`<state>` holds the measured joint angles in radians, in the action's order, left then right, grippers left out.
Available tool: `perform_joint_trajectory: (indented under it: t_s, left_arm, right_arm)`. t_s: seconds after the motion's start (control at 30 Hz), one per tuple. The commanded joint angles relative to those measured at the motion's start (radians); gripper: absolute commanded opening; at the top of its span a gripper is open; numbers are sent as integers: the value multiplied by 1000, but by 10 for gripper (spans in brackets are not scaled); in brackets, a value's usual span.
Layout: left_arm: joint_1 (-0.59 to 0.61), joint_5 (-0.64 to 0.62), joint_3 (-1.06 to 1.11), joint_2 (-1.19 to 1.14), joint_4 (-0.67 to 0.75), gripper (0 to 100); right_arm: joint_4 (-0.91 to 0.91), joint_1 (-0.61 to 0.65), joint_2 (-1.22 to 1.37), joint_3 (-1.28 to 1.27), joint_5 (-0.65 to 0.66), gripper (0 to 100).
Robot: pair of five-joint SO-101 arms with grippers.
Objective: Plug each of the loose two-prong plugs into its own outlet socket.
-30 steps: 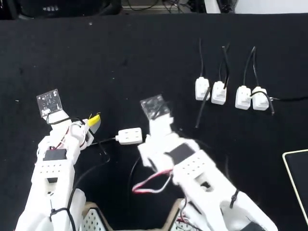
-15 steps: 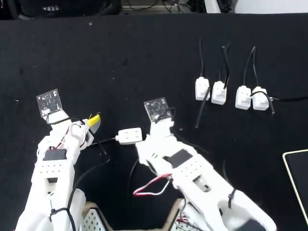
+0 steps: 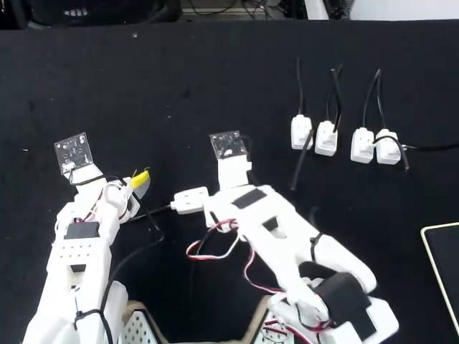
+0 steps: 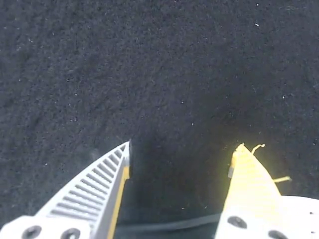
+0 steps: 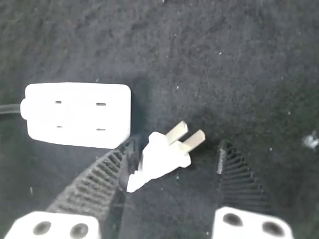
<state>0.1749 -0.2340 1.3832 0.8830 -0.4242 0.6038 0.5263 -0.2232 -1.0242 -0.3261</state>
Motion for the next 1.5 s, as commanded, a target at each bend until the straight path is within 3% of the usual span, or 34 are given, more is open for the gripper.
perform_joint_trajectory:
  t_s: [0.0, 0.07, 0.13, 0.33, 0.5, 0.67, 0.8, 1.0, 1.1, 1.3, 1.47]
  left_arm:
    - [2, -6, -15, 20, 17, 317]
    - [2, -6, -15, 20, 17, 317]
    - [2, -6, -15, 20, 17, 317]
    - [2, -6, -16, 20, 17, 317]
    - [2, -6, -16, 20, 17, 317]
    - [2, -6, -16, 20, 17, 317]
    - [2, -6, -16, 20, 17, 317]
    - [2, -6, -16, 20, 17, 317]
    - [2, -6, -16, 20, 17, 317]
    - [2, -6, -16, 20, 17, 317]
    - [2, -6, -16, 20, 17, 317]
  right_arm:
    - [3, -9, 47, 51, 35, 110]
    - [15, -11, 33, 56, 81, 3]
    - [40, -18, -2, 53, 120, 38]
    - [138, -164, -216, 62, 245, 14]
    - [210, -301, -430, 128, 488, 14]
    - [330, -344, -553, 297, 741, 16]
    - [448, -339, -568, 453, 893, 18]
    - [638, -163, -565, 369, 1347, 15]
    - [634, -84, -564, 209, 1358, 15]
    - [356, -17, -562, -199, 1332, 24]
    - [305, -18, -567, -280, 1145, 188]
